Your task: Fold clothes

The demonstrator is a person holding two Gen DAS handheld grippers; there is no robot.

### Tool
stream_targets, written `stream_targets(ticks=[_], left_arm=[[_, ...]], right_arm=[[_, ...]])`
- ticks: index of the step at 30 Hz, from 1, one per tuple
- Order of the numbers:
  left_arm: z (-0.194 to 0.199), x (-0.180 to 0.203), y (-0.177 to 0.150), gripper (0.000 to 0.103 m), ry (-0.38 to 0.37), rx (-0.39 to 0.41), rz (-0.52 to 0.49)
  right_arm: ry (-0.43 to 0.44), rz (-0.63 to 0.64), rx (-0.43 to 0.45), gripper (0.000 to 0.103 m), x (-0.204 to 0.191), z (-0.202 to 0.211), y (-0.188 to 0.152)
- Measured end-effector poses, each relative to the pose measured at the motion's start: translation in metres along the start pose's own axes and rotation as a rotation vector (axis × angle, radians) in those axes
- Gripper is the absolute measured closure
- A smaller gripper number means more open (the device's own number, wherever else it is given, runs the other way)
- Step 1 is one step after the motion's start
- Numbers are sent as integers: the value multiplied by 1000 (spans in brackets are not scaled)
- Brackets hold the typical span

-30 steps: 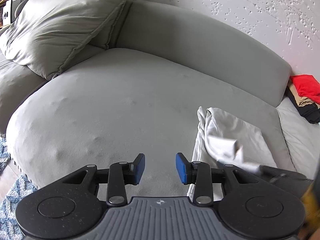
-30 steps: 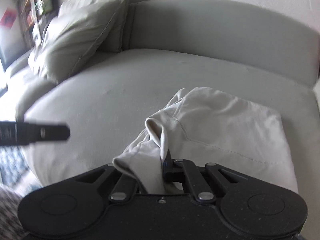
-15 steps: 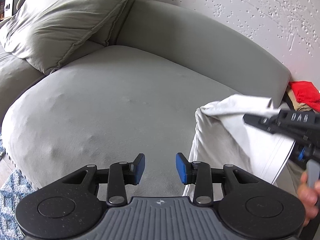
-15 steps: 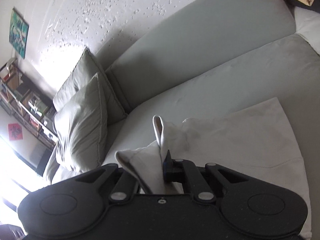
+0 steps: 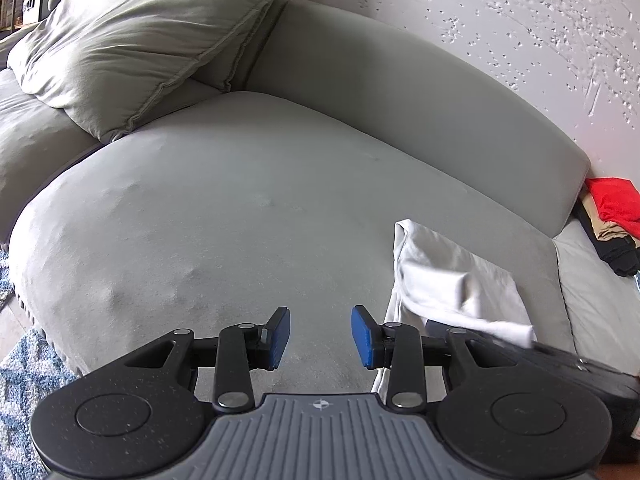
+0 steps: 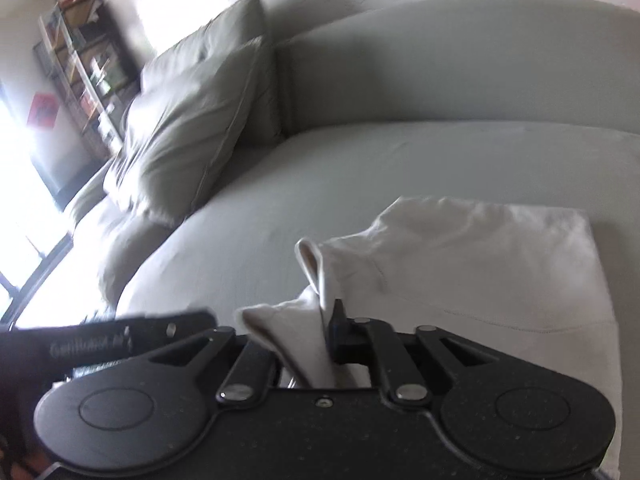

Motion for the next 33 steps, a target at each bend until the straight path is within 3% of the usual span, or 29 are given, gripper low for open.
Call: stream_targets(ticks=[1,2,6,8,10,12,15,17,21,22,25,28,33], left_arm=[[1,-1,0,68,2,2,3],[0,-2,1,68,1,3,7],[-1,-1,1,70,-17,-4,14],[-3,5,2,82,-33,-7,-9],[-6,15,2,91,-52,-9,-52],[-14,35,1,92,-50,-24,-139],[-29,71,-1,96,-38,-38,-288],[-46,91,-5,95,-27,-53,-359],[-80,89,-26,95,134,-189,-413],[-77,87,-31,95,152,-201,-427],[-63,84,-46,95,144,-256,-469],[-46,84,-42,93,104,-214,-475],[-31,101,-13,90,34,-61,-472]], right_arm=[[33,12,-10,73,-3,5,-2],[56,23,-11,69,-5,14,-4],[85,30,4,67,6,57,-13],[74,1,27,67,21,80,-14],[21,-28,56,67,41,100,-13],[-66,-36,69,68,62,109,-13],[-142,-66,33,86,85,104,-17],[-178,-29,-11,86,89,90,-24],[-250,49,-135,86,99,68,-56],[-267,67,-176,86,103,65,-69],[-264,81,-162,86,106,86,-77],[-226,42,-169,86,110,107,-73],[-172,-70,-44,84,129,117,-37]])
Point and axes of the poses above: each gripper's, at about its wrist camera, not at the fingertips, and z roughly against the way its jaws point, x to its right, y to its top, the point moved 10 cm from there along -z, roughly the way its jaws point, and after that the axes turned 8 degrees about -x, right-handed, at the moved point
